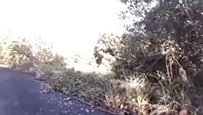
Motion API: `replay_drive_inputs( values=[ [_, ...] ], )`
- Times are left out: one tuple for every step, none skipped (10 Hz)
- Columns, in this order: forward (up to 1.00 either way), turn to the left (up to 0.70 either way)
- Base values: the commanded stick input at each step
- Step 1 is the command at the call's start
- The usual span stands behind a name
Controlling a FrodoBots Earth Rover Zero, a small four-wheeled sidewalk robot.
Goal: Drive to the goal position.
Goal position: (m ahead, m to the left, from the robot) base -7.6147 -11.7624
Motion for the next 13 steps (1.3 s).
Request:
replay_drive_inputs(
  values=[
    [-0.45, 0.45],
    [-0.45, 0.45],
    [-0.45, 0.45],
    [-0.46, 0.46],
    [-0.46, 0.46],
    [-0.46, 0.46],
    [-0.46, 0.46],
    [-0.46, 0.46],
    [-0.26, 0.0],
    [-0.06, 0.0],
    [0.0, 0.0],
    [0.0, 0.0],
    [0.0, 0.0]
  ],
)
